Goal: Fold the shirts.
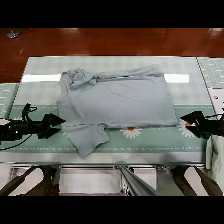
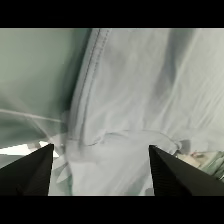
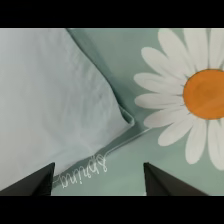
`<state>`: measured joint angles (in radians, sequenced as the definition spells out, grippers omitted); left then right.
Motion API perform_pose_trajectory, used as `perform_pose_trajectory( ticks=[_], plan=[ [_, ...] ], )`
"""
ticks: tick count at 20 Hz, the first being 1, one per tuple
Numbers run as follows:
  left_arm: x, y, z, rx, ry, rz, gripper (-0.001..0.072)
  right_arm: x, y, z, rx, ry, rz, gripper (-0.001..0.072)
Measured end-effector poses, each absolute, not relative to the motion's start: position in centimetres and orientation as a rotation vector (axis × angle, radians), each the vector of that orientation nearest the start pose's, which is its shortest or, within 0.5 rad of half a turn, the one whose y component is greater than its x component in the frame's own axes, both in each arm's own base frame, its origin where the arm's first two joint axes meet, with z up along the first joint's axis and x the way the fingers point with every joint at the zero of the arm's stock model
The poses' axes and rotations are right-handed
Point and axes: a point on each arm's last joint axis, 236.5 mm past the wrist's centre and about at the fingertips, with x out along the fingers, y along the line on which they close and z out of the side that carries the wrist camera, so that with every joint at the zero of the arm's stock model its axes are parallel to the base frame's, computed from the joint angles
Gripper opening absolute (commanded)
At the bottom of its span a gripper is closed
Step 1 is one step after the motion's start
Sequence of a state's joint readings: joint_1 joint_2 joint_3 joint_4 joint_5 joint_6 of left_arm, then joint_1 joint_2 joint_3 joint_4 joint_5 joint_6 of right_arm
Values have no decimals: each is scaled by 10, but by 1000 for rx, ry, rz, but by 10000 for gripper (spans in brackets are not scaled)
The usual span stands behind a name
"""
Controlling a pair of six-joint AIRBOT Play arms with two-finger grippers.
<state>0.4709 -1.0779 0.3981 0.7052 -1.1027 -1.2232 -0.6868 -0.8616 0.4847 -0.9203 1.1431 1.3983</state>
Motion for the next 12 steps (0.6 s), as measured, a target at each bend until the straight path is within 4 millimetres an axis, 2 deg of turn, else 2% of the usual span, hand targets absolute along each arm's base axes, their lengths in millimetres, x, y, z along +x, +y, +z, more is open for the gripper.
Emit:
perform_pose_trajectory(
  ticks=[4, 5, 6, 8, 12],
  plan=[
    [255, -75, -90, -1043, 1307, -176, 700, 246, -29, -46, 965, 1155, -138, 621],
    [257, -80, -90, -1039, 1303, -193, 612, 246, -28, -45, 965, 1156, -133, 621],
    [259, -85, -92, -1030, 1304, -208, 47, 245, -27, -45, 968, 1159, -131, 622],
    [258, -89, -98, -994, 1323, -226, 22, 245, -27, -46, 974, 1160, -135, 622],
    [269, -97, -85, -1000, 1314, -291, 22, 244, -26, -50, 995, 1179, -144, 622]
  ],
)
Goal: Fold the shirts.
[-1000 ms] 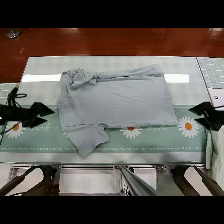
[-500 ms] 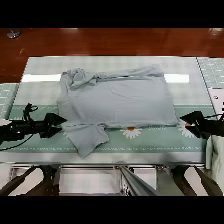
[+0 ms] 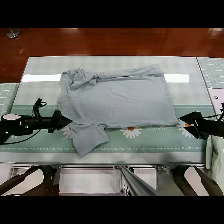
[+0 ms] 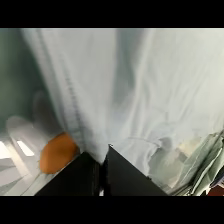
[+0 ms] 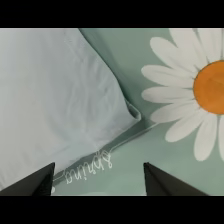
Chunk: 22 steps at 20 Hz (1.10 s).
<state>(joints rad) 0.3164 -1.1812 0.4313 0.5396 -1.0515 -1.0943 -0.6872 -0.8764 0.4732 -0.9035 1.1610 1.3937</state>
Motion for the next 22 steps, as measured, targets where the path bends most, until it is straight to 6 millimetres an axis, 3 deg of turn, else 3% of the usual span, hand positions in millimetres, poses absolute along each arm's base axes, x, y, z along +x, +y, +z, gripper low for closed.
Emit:
perform_pose_trajectory(
  ticks=[8, 13, 17, 19, 20, 21, 22],
  plan=[
    [278, -101, -70, -990, 1301, -347, 23, 242, -8, -80, 989, 1311, -117, 621],
    [279, -101, -69, -989, 1302, -354, 24, 268, -17, -91, 996, 1304, -149, 621],
    [283, -104, -64, -1018, 1283, -361, 24, 293, 3, -96, 1002, 1330, -94, 615],
    [285, -105, -61, -1033, 1273, -363, 24, 305, 13, -101, 987, 1345, -80, 527],
    [286, -105, -61, -1037, 1270, -364, 24, 311, 17, -103, 974, 1352, -74, 74],
    [286, -105, -60, -1040, 1268, -365, 24, 315, 19, -105, 955, 1361, -71, 25],
    [287, -106, -60, -1043, 1266, -366, 24, 316, 20, -107, 925, 1382, -67, 24]
  ],
)
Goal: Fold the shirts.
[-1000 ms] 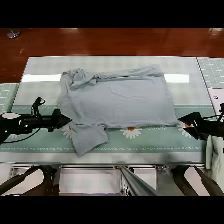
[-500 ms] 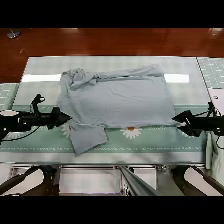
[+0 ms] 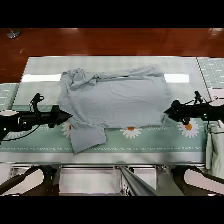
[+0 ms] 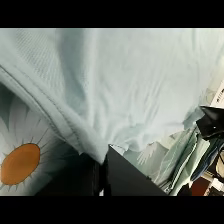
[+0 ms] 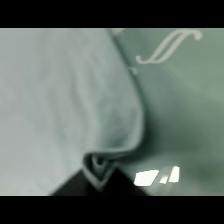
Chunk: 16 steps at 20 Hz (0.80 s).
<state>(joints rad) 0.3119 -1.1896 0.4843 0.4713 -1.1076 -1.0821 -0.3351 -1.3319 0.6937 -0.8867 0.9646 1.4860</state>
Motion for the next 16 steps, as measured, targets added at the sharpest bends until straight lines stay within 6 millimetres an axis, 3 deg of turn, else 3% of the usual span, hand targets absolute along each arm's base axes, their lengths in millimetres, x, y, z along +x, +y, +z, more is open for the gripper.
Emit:
perform_pose_trajectory(
  ticks=[4, 6, 7, 9, 11, 12, 14, 16],
  plan=[
    [296, -104, -48, -1030, 1234, -384, 23, 335, 26, -81, 853, 1381, 17, 24],
    [318, -100, -17, -995, 1144, -420, 22, 360, 23, -43, 800, 1301, 66, 23],
    [334, -97, 9, -968, 1071, -447, 22, 379, 18, -10, 757, 1221, 94, 24],
    [369, -88, 87, -862, 867, -504, 22, 412, 10, 68, 676, 1040, 141, 24],
    [392, -74, 185, -714, 627, -529, 22, 434, 5, 172, 580, 811, 184, 23],
    [396, -68, 237, -638, 512, -532, 22, 435, 6, 226, 531, 703, 206, 24],
    [384, -60, 336, -468, 317, -510, 22, 417, 16, 318, 450, 532, 256, 24],
    [357, -55, 414, -321, 174, -458, 22, 383, 30, 387, 368, 402, 295, 24]
  ],
)
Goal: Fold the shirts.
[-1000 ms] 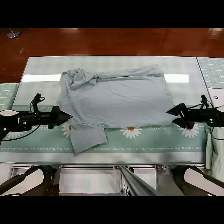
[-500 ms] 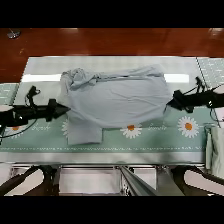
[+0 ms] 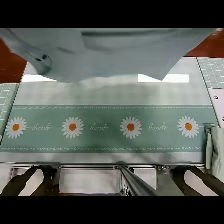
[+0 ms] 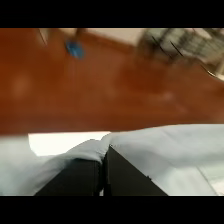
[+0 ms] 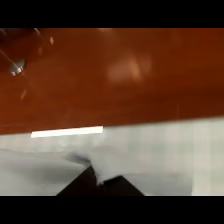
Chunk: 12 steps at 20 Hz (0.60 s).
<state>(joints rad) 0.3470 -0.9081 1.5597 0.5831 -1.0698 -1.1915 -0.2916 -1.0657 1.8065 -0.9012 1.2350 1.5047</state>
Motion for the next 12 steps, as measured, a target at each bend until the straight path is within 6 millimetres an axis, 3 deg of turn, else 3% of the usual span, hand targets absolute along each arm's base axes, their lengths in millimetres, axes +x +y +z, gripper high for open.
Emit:
perform_pose_trajectory(
  ticks=[2, 5, 9, 12],
  plan=[
    [317, -58, 463, -189, 102, -404, 21, 338, 44, 439, 297, 284, 316, 24],
    [249, -57, 503, -56, 24, -279, 22, 268, 63, 482, 197, 169, 321, 24],
    [164, -54, 529, 35, -90, -125, 22, 194, 74, 494, 101, 113, 269, 24],
    [129, -46, 530, 52, -126, -63, 22, 165, 77, 483, 81, 149, 246, 24]
  ],
)
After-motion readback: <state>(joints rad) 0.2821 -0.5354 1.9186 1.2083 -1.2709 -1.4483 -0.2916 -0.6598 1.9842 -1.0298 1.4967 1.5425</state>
